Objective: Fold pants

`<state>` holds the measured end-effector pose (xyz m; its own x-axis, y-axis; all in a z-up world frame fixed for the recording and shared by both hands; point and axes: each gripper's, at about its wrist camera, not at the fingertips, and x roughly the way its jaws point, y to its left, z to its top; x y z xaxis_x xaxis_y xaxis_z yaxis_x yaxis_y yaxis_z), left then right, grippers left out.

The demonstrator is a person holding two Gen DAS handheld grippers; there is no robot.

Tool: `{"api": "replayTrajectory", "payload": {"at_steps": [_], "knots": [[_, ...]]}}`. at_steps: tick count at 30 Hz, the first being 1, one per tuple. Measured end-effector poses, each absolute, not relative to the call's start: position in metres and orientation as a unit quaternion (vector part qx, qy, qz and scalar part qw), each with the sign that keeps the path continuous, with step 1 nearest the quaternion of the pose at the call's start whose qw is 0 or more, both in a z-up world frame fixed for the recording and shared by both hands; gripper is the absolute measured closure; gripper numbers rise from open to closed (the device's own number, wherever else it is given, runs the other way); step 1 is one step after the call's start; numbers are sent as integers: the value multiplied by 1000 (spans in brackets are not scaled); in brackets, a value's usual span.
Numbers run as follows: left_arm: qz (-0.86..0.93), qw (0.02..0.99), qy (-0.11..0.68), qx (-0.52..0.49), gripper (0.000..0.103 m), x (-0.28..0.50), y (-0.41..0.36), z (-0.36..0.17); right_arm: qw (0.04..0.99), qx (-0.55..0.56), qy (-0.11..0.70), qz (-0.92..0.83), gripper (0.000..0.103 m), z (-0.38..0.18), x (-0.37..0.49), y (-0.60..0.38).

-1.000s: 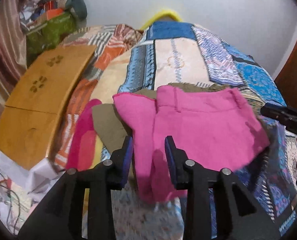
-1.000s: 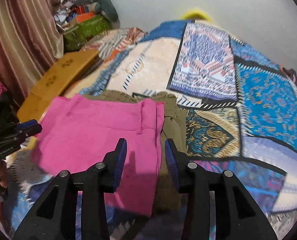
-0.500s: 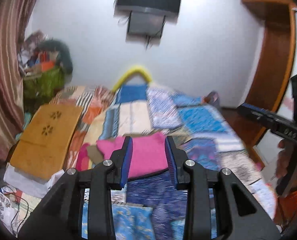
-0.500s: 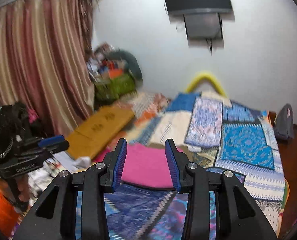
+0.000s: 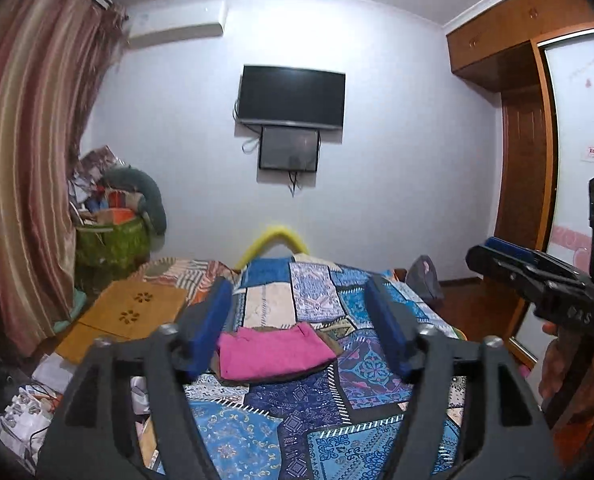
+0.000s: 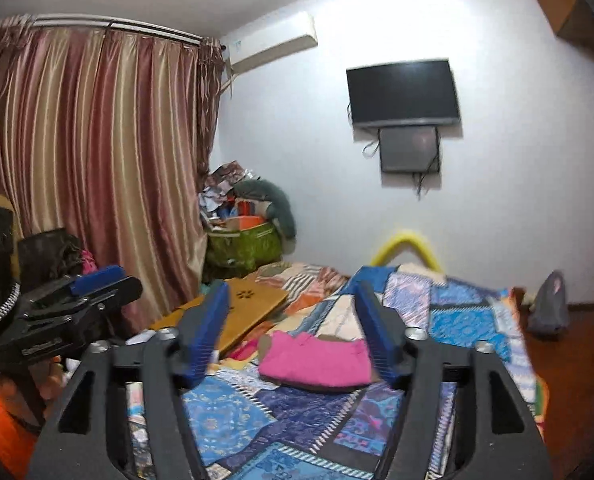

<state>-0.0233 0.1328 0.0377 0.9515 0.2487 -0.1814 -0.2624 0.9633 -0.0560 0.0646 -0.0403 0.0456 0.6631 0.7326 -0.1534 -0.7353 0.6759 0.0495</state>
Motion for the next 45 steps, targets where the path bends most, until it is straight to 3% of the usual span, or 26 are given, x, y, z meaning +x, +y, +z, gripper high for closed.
{"api": "replayTrajectory", "payload": {"at_steps": [3,5,8,45], "knots": [[143,986,80,-19,21,-34,121,36,919,-1,67,388,2,43,57,-40],[145,986,78,-21,6,-37,118,35,921,8,68,385,0,42,56,-41],[150,986,72,-28,0,-43,118,33,926,9,67,371,0,40,58,-42],[158,982,100,-30,0,-23,128,8,935,-4,82,346,0,22,44,-51]]}}
